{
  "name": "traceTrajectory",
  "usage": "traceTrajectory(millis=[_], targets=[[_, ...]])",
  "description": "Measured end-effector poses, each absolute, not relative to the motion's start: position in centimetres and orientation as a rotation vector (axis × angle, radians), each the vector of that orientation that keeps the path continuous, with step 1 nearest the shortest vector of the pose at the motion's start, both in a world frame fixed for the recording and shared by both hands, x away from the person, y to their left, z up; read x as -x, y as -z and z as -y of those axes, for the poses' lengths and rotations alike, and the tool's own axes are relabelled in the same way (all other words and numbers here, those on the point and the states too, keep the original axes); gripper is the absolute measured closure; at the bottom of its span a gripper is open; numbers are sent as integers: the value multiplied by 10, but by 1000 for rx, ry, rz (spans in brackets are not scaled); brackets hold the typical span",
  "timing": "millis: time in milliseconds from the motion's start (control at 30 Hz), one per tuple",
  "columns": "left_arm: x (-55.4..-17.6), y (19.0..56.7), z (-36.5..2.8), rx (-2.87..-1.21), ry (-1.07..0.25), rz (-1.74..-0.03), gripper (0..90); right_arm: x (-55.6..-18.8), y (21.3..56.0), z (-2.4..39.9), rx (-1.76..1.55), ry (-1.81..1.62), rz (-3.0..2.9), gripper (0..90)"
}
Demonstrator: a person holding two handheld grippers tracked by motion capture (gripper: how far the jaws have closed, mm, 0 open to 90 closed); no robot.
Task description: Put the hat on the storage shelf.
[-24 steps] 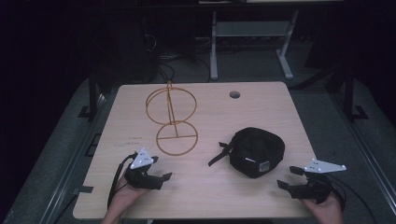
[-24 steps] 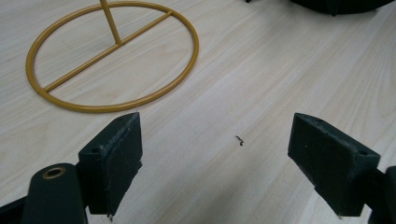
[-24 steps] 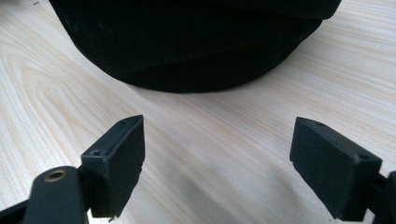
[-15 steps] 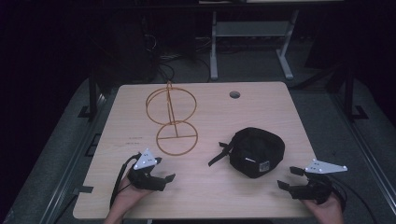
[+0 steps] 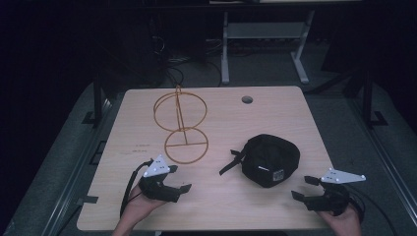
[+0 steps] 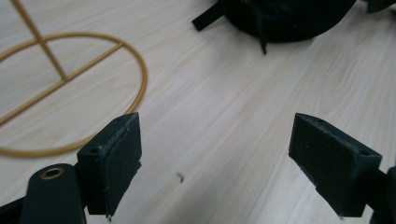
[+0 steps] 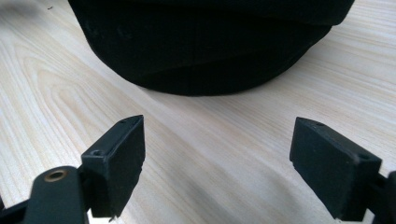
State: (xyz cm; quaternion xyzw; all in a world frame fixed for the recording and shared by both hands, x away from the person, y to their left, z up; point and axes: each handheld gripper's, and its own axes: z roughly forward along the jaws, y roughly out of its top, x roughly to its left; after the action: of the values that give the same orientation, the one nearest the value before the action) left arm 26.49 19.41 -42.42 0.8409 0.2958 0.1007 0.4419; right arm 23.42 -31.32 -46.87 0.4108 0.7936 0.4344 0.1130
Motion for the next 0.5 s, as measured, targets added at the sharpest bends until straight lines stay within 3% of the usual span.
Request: traceTrajectory(millis=[500], targets=[[-273,395,-137,-2143,-175,-568,171,-232,467,320,-1207,-1311,-2310,179]])
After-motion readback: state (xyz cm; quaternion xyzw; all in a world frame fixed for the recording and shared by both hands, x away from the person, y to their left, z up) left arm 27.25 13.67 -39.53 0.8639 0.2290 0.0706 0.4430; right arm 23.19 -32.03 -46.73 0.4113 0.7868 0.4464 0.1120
